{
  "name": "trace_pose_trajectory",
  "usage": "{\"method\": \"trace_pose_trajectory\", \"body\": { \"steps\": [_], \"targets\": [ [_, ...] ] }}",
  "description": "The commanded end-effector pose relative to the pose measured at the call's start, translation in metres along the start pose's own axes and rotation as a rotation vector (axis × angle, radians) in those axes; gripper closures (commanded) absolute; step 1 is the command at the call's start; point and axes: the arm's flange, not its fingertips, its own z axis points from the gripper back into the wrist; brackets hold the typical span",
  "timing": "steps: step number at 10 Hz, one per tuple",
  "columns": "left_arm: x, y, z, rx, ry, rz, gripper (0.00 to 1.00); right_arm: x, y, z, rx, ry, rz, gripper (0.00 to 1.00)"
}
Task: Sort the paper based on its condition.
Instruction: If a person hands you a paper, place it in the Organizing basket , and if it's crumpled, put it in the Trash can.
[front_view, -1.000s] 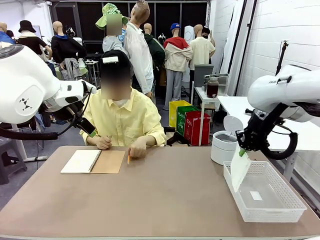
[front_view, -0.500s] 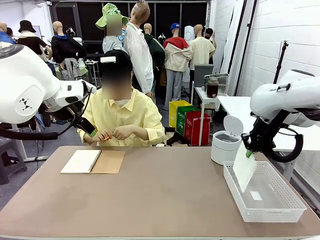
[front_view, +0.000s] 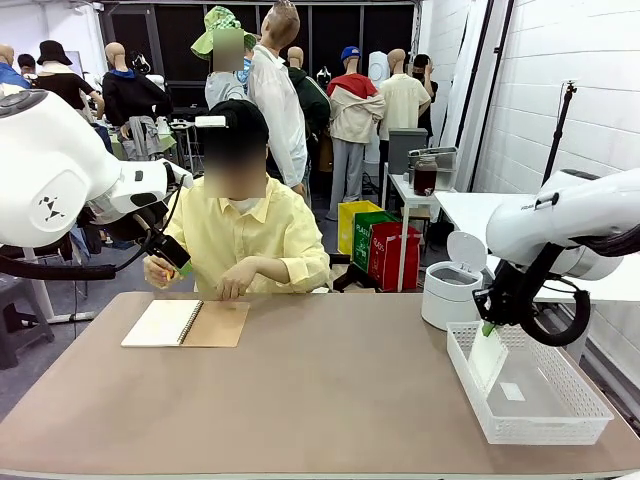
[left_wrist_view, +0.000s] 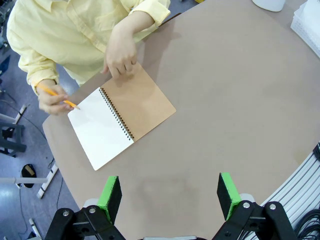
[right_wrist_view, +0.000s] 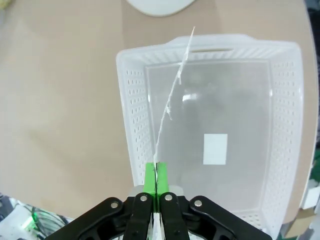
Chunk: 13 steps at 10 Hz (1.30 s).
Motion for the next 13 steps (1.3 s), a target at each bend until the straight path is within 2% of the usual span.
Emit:
{"method": "trace_pose_trajectory", "body": {
  "steps": [1, 4, 8, 9, 13],
  "targets": [
    [0.000, 0.001, 0.001, 0.001, -0.001, 0.000, 0.00, -0.006, -0.003, -0.015, -0.012, 0.021, 0.034, 1.00],
    [0.000, 0.001, 0.001, 0.001, -0.001, 0.000, 0.00, -0.016, -0.012, -0.023, -0.132, 0.096, 0.025, 1.00],
    [0.000, 0.001, 0.001, 0.001, -0.001, 0.000, 0.00, -0.019, -0.019, -0.031, -0.315, 0.119, -0.042, 1.00],
    [0.000, 0.001, 0.001, 0.001, -0.001, 0.000, 0.00, -0.018, -0.019, -0.034, -0.340, 0.124, -0.053, 0.96],
    [0.000, 0.001, 0.001, 0.001, -0.001, 0.000, 0.00, -0.010, -0.009, -0.044, -0.413, 0.165, -0.074, 0.17]
  ]
}}
